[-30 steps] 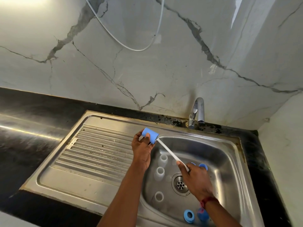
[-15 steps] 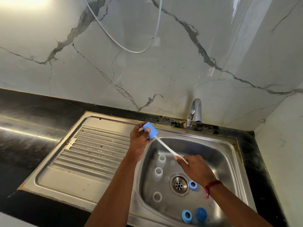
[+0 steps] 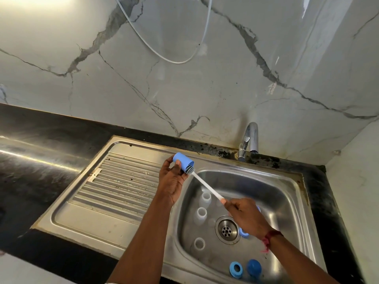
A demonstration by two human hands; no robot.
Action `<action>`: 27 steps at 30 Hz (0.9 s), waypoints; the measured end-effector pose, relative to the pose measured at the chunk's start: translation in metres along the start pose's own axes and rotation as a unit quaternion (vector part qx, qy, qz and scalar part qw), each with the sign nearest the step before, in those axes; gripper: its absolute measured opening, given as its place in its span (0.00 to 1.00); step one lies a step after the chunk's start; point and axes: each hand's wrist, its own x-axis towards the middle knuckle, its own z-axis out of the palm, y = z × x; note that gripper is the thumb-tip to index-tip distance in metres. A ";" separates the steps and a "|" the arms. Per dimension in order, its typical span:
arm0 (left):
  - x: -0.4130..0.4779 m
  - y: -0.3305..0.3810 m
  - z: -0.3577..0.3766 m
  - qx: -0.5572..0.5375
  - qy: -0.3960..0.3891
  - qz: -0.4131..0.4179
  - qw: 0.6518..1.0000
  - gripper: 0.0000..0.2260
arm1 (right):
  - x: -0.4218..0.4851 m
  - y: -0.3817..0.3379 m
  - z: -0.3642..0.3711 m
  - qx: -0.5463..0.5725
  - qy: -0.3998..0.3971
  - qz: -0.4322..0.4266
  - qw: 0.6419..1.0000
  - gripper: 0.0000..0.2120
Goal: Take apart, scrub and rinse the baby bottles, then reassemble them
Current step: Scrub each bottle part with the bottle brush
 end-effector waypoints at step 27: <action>-0.003 0.012 0.004 0.068 -0.046 0.041 0.996 0.12 | 0.007 0.012 -0.005 -0.006 -0.003 0.037 0.999 0.27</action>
